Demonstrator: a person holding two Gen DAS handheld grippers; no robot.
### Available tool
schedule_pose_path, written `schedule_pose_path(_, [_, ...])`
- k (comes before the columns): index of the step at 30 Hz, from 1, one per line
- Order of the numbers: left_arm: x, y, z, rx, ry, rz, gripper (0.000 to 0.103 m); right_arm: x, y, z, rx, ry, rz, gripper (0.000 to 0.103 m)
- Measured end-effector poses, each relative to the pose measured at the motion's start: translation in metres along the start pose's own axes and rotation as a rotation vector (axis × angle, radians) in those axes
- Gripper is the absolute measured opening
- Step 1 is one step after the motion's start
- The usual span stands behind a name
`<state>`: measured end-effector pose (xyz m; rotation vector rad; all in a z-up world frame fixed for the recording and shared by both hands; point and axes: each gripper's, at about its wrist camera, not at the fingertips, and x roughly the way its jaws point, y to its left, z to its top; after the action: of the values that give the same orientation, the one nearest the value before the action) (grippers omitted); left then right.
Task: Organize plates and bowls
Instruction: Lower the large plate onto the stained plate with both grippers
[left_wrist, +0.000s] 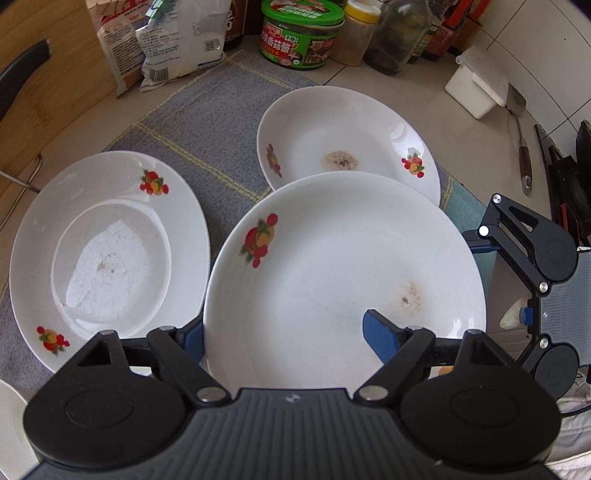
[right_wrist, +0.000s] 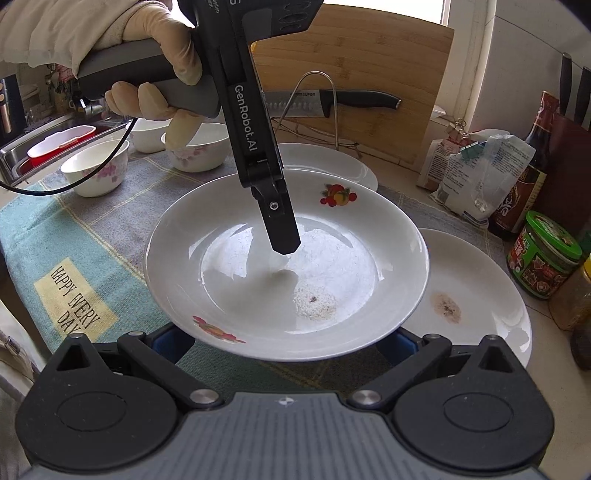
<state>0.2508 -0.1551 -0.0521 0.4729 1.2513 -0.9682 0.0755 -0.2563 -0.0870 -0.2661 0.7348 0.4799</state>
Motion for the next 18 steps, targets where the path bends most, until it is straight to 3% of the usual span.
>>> schedule_pose_path(18, [0.028,-0.019,0.074,0.122,0.018,-0.022,0.084,-0.007,-0.053,-0.013,0.078,0.0,-0.096,0.103])
